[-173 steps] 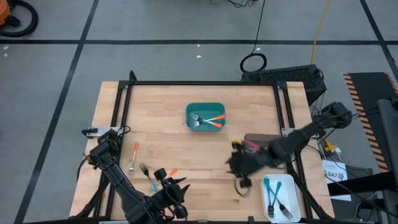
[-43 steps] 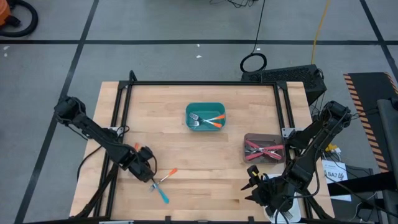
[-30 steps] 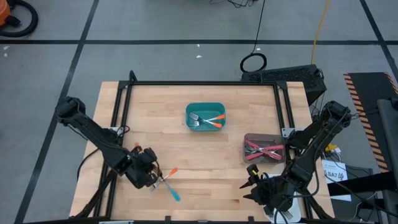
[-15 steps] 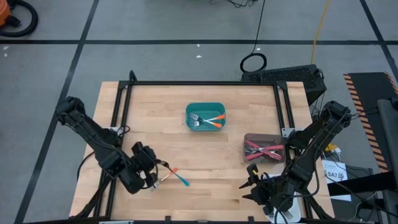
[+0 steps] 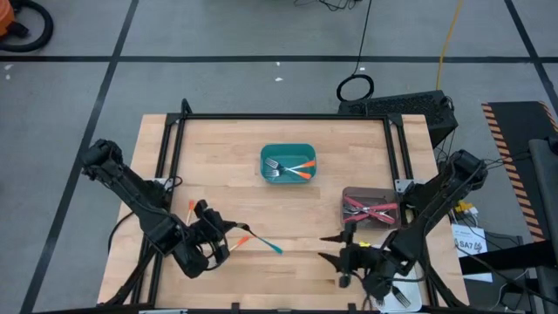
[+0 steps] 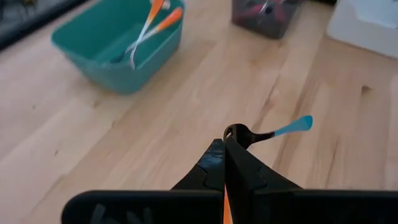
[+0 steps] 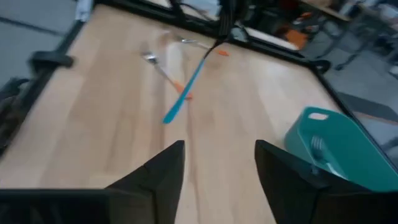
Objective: Sort silverware by color (type)
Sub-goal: Put the blue fork into the white bin
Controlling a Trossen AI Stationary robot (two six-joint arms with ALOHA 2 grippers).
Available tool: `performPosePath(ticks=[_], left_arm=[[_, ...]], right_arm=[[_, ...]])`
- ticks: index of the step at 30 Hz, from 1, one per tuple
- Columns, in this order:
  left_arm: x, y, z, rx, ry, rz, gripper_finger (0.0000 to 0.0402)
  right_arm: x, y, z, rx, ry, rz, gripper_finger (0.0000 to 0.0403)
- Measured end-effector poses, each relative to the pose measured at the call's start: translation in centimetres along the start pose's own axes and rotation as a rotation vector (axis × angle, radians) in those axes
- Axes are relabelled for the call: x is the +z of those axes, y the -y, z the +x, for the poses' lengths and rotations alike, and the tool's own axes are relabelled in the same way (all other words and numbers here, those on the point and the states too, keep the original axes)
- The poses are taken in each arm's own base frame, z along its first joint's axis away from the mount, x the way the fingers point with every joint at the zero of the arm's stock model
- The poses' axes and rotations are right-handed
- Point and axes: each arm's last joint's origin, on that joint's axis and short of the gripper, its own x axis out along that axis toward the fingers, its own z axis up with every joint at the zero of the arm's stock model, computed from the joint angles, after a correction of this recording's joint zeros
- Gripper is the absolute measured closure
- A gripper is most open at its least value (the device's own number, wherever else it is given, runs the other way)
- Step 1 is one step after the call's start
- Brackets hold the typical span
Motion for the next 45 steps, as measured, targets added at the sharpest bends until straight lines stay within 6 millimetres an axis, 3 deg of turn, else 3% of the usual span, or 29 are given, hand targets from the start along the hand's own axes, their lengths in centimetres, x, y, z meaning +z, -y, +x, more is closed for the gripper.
performPosePath(ticks=[9,19,29,34,45], left_arm=[[-0.1,2.1,1.2,0.003,0.167,0.056,0.0401],[0.0,3.1,2.7,0.033,0.241,0.076,0.0401],[0.5,3.4,2.8,0.016,0.262,0.062,0.0401],[0.5,3.4,2.9,0.016,0.262,0.059,0.0401],[-0.4,3.9,3.6,0.019,0.231,0.108,0.0401]], right_arm=[[-0.6,-0.4,4.9,-0.029,-0.029,0.052,0.0149],[-2.2,-1.1,8.6,-0.078,-0.052,0.013,0.0153],[-3.1,-0.5,10.5,-0.030,-0.120,0.016,0.0157],[-3.1,-0.4,10.7,-0.033,-0.123,0.012,0.0202],[-3.2,-0.4,10.7,-0.035,-0.129,-0.011,0.0387]])
